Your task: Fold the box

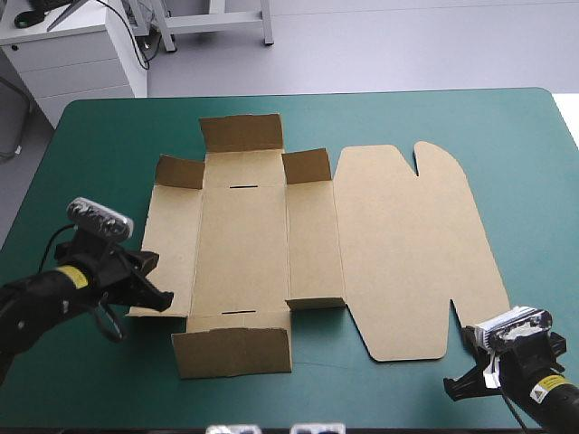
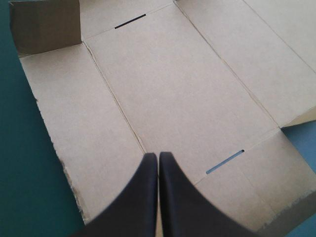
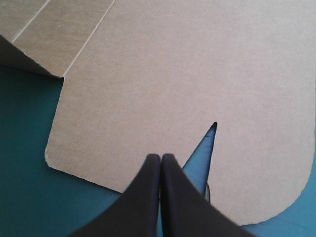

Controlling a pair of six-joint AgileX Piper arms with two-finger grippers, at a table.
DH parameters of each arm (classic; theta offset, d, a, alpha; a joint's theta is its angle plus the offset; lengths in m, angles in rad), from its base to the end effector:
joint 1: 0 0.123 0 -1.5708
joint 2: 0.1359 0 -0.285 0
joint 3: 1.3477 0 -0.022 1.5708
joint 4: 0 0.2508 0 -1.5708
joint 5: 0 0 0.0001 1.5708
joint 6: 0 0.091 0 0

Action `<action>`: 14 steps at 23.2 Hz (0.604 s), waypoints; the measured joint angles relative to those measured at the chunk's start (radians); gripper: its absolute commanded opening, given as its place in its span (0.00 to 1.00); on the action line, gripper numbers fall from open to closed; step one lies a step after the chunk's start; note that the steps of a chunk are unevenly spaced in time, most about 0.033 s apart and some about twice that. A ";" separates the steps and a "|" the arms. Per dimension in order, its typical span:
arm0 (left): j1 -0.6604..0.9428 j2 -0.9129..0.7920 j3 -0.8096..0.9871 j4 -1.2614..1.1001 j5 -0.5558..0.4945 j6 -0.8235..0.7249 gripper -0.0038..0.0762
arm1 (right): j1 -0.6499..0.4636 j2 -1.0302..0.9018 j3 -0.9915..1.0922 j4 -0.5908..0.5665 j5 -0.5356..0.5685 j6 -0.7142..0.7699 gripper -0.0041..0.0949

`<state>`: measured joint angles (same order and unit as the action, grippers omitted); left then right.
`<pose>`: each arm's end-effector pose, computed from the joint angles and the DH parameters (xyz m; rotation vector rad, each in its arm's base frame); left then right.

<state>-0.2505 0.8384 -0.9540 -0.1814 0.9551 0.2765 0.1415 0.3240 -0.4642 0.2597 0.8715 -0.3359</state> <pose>0.1393 -0.0495 0.3698 0.5573 2.2465 -0.2115 0.0531 0.0256 0.2750 -0.4452 2.1455 0.2032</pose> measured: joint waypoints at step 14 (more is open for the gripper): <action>0.360 0.454 -0.227 -0.217 0.188 0.230 0.07 | 0.000 0.000 0.000 0.000 0.000 0.000 0.03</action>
<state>0.1093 1.2922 -1.1814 -0.3979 1.1434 0.5067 0.1415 0.3240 -0.4642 0.2597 0.8715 -0.3359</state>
